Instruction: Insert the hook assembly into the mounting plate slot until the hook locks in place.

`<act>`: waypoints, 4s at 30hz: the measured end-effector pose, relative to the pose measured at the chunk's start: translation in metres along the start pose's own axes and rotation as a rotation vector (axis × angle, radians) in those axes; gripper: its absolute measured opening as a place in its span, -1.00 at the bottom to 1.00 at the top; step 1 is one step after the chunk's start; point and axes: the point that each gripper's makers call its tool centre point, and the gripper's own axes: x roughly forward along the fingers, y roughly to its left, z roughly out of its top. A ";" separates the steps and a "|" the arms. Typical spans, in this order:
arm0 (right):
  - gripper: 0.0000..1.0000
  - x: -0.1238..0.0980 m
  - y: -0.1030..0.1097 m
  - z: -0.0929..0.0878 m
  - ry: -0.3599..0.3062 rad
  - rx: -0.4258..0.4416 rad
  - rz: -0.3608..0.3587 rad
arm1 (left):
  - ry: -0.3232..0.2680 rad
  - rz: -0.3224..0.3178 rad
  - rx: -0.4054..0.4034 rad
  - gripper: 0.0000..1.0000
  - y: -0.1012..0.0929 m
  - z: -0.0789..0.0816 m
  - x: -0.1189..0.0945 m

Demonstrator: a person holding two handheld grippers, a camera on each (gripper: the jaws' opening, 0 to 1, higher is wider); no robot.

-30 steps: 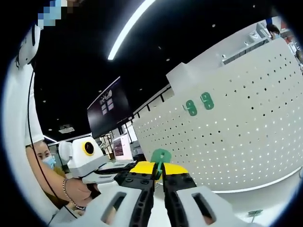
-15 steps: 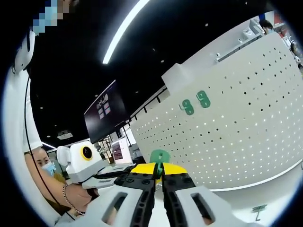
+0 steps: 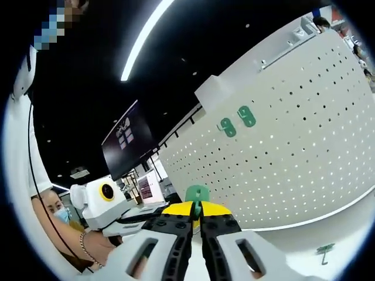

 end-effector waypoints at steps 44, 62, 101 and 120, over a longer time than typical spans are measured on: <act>-1.00 0.001 -0.001 -0.005 0.052 0.070 -0.028 | 0.025 0.012 0.035 -0.91 0.001 -0.004 -0.001; -1.00 0.002 -0.001 -0.008 0.067 0.061 -0.026 | 0.117 0.021 -0.001 -0.10 0.001 -0.024 0.001; -1.00 -0.002 -0.019 -0.006 0.129 -0.304 -0.173 | 0.166 0.039 -0.035 0.76 0.001 -0.044 0.001; -1.00 0.010 -0.041 0.029 0.077 -0.350 -0.244 | 0.175 0.062 -0.039 0.73 0.009 -0.048 -0.009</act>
